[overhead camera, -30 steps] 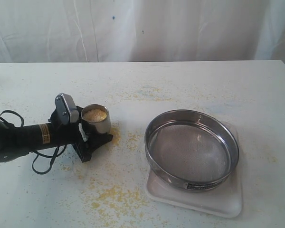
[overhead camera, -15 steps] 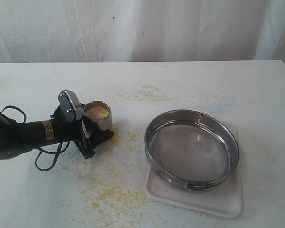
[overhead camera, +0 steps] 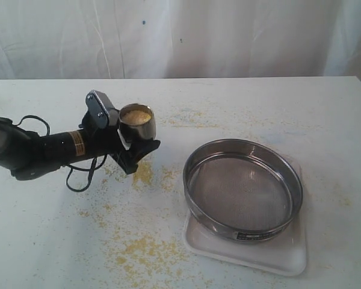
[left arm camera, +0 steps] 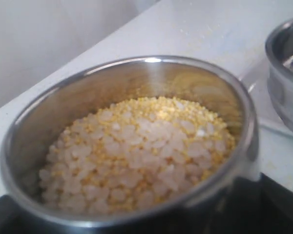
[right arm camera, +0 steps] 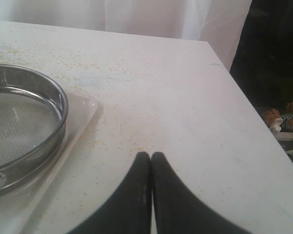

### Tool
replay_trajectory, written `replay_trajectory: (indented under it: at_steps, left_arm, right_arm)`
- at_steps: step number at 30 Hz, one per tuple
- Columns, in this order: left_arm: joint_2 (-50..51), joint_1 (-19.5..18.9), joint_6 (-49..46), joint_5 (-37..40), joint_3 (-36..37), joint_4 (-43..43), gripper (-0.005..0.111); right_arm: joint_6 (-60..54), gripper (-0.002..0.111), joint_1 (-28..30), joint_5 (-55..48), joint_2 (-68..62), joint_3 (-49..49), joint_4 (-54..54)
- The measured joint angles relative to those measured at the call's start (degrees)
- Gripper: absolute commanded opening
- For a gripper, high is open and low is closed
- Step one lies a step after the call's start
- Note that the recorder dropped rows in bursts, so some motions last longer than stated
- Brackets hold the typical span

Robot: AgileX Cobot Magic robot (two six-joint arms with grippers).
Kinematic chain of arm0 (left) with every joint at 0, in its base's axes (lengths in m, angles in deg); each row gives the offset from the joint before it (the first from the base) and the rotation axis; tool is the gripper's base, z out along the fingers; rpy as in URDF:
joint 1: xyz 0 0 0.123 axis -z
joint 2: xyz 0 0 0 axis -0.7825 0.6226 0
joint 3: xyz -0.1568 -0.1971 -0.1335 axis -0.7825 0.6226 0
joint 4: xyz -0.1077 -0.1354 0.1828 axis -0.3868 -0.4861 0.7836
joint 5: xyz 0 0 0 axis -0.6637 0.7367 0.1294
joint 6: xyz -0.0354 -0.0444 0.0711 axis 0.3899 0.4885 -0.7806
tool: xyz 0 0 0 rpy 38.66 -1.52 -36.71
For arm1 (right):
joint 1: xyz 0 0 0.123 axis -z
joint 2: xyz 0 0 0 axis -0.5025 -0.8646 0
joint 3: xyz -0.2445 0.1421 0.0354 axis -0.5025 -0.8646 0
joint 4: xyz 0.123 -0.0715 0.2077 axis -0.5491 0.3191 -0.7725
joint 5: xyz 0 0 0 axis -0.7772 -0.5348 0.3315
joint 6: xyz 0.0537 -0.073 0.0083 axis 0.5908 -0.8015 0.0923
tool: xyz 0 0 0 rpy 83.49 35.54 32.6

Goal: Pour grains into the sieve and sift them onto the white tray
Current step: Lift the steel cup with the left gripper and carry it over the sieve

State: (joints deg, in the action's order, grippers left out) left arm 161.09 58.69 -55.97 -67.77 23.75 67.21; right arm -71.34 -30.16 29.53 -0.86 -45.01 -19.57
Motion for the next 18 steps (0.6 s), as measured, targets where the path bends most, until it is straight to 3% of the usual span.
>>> replay_trajectory:
  at_steps: [11, 18]
  left_arm:
    - [-2.39, 0.37, 7.50, 0.22, -3.20, 1.43, 0.000]
    - [-7.99, 3.03, 13.00, 0.24, -3.42, 4.73, 0.000]
  right_arm:
    - [0.00, 0.000, 0.00, 0.00, 0.00, 0.00, 0.00]
    - [0.00, 0.000, 0.00, 0.00, 0.00, 0.00, 0.00]
